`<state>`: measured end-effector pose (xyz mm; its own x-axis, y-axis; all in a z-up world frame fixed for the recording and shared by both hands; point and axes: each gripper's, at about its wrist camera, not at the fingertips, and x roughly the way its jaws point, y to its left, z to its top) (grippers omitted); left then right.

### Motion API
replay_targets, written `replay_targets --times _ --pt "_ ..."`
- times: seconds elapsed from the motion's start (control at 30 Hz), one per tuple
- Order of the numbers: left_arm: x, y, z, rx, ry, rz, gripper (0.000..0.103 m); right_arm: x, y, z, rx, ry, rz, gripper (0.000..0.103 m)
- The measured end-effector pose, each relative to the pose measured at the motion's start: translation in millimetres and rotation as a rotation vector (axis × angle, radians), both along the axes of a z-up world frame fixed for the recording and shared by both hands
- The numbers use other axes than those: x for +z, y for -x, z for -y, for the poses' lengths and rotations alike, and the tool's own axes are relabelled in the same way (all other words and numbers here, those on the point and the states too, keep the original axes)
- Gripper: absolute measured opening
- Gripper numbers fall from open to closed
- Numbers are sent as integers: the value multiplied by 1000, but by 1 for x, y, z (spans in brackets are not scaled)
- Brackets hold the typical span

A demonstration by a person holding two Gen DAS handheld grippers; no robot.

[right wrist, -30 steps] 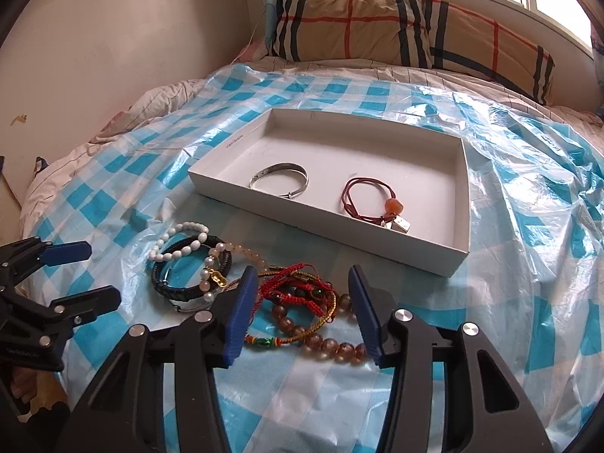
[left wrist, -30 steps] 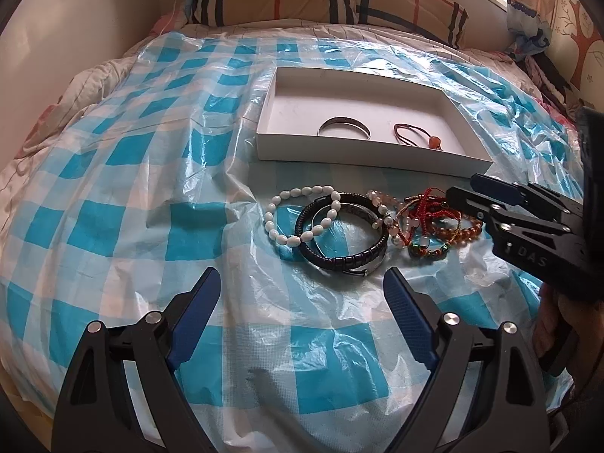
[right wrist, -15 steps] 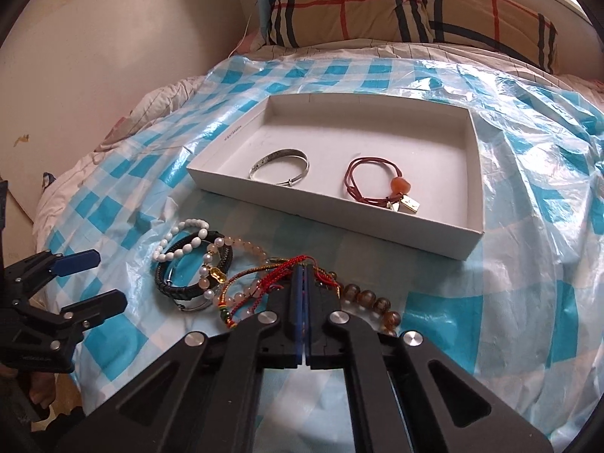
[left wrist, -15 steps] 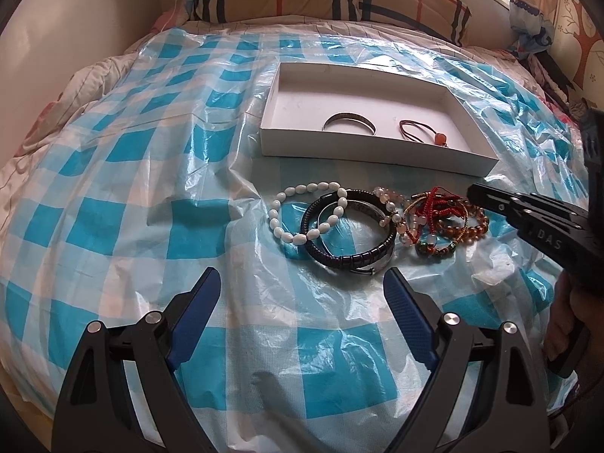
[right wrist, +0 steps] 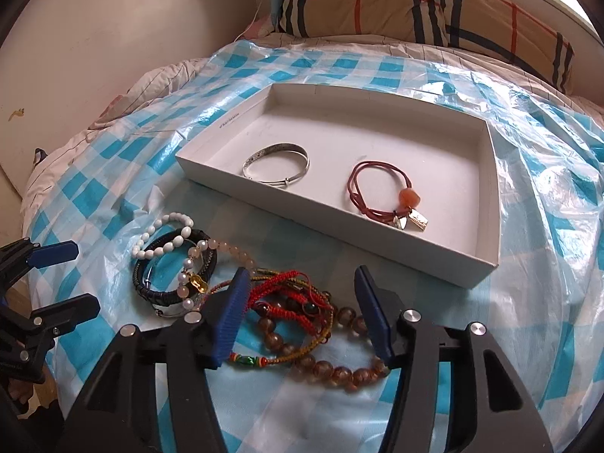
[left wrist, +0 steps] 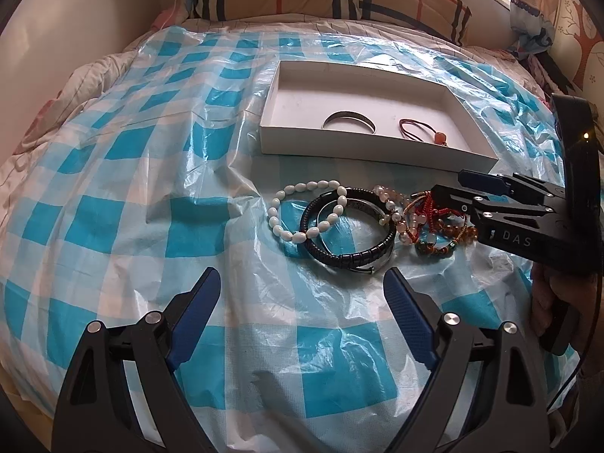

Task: Organize jewelry
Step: 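Close the right tool on the red string bracelet in the pile, then lift the red string bracelet with the right tool, pulling it from the pile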

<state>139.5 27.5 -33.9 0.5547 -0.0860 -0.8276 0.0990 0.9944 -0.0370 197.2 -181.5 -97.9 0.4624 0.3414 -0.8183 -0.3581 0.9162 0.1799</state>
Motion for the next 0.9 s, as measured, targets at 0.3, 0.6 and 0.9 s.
replay_targets --times 0.3,0.6,0.9 --pt "0 -1 -2 -1 5 0 84 7 8 12 -21 -41 -19 2" --pt "4 4 -2 2 11 6 84 39 56 41 -79 -140 -4 1" --pt "5 6 5 -12 9 6 84 19 24 14 -25 -9 29 60"
